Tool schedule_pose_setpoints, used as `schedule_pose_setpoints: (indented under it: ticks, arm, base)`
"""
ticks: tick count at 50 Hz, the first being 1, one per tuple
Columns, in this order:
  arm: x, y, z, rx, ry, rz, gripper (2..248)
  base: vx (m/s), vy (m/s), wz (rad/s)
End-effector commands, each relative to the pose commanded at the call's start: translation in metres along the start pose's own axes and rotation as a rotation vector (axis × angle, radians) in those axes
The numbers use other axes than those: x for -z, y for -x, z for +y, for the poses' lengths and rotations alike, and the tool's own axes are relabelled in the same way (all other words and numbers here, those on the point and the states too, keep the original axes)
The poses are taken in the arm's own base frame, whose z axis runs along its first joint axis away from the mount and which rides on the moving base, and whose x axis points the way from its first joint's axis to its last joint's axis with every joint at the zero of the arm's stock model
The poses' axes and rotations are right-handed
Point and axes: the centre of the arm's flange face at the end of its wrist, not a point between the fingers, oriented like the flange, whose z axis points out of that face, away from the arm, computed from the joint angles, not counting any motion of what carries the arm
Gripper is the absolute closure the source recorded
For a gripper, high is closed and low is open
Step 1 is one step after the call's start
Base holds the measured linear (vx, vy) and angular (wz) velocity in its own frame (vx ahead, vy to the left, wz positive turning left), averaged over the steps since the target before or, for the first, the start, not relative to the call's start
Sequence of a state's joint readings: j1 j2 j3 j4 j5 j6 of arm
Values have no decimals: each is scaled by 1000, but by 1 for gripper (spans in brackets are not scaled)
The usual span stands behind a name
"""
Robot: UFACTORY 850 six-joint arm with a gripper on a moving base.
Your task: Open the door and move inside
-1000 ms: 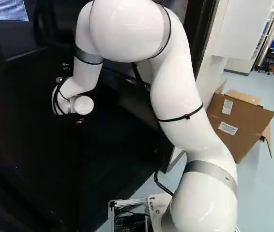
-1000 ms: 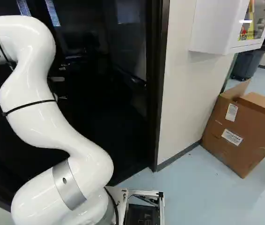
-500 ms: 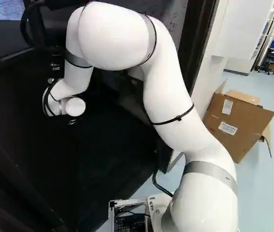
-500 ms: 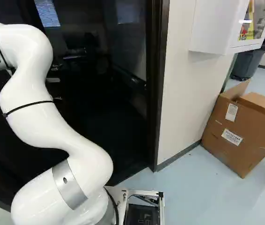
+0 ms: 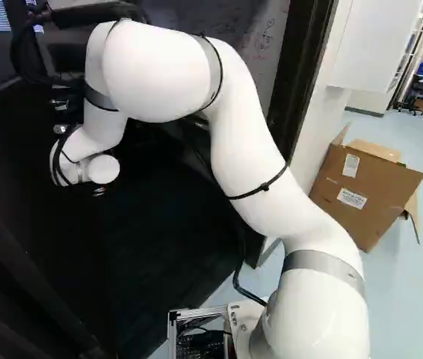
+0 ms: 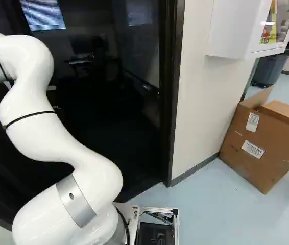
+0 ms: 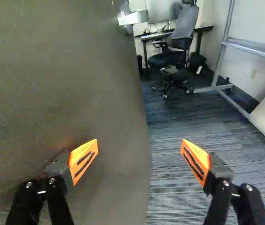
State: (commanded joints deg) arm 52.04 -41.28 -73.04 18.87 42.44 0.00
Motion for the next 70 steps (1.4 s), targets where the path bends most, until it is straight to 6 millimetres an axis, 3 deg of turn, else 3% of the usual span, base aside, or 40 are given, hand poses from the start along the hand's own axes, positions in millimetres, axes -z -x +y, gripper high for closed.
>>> schedule_pose_setpoints:
  ticks: [20,70]
  arm:
    - [-8,4,-23,43,-61,7,3]
    - [-9,4,-27,76,-93,8,3]
  base:
    - [0,0,0]
    - [0,0,0]
